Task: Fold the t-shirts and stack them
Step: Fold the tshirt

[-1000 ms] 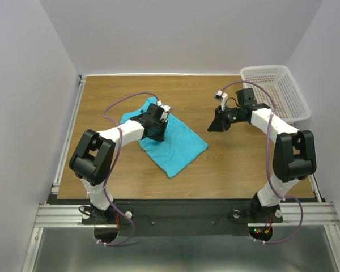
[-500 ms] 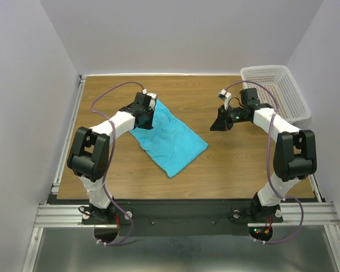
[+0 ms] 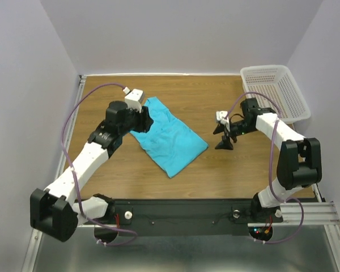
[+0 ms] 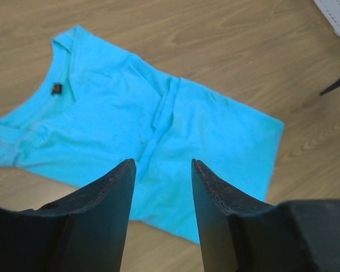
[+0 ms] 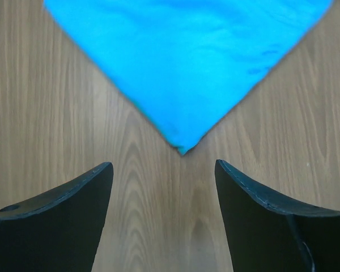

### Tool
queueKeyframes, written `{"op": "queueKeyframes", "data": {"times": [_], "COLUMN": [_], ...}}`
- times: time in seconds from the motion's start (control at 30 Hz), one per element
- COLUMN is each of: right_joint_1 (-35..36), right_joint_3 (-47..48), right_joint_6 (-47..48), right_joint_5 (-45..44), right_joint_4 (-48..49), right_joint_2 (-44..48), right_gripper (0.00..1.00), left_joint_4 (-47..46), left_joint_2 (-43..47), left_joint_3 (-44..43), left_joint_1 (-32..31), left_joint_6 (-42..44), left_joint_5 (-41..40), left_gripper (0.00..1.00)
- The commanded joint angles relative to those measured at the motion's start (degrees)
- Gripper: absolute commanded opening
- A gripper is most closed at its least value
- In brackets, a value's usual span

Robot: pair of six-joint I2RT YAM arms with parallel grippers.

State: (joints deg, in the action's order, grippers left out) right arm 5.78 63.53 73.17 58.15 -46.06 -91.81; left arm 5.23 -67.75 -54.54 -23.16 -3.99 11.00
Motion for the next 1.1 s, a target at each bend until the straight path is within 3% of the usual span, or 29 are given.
{"op": "queueKeyframes", "data": {"times": [0.0, 0.13, 0.3, 0.47, 0.6, 0.8, 1.07], "right_joint_1": [3.2, 7.6, 11.0, 11.0, 8.3, 1.8, -1.8], "right_joint_3": [1.9, 2.8, 3.6, 6.5, 7.8, 9.1, 9.9], "right_joint_6": [36.7, 38.3, 35.5, 32.6, 31.7, 32.3, 34.1], "right_joint_5": [-4.0, -7.3, -11.5, -13.1, -11.3, -9.5, -5.5], "right_joint_4": [-17.3, -16.9, -12.4, -12.4, -12.6, -14.8, -19.0], "right_joint_2": [-2.3, -3.8, -5.7, -8.4, -8.3, -7.9, -9.7], "right_gripper": [0.77, 0.74, 0.73, 0.7, 0.7, 0.7, 0.68], "left_joint_4": [-3.8, -5.0, -8.1, -3.7, 0.6, 5.2, 11.1], "left_joint_2": [6.8, 14.6, 20.6, 19.8, 14.8, -0.2, -14.2], "left_joint_3": [8.7, 14.5, 23.3, 20.4, 15.7, 11.7, 7.7], "left_joint_1": [0.0, 0.3, -1.9, -19.7, -31.6, -42.3, -46.4], "left_joint_6": [-7.8, -15.5, -22.6, -22.8, -17.7, -14.6, -21.7], "left_joint_5": [1.8, 3.0, 11.4, 2.5, -8.3, -18.3, -31.4], "left_gripper": [0.56, 0.59, 0.81, 0.81, 0.82, 0.81, 0.75]}}
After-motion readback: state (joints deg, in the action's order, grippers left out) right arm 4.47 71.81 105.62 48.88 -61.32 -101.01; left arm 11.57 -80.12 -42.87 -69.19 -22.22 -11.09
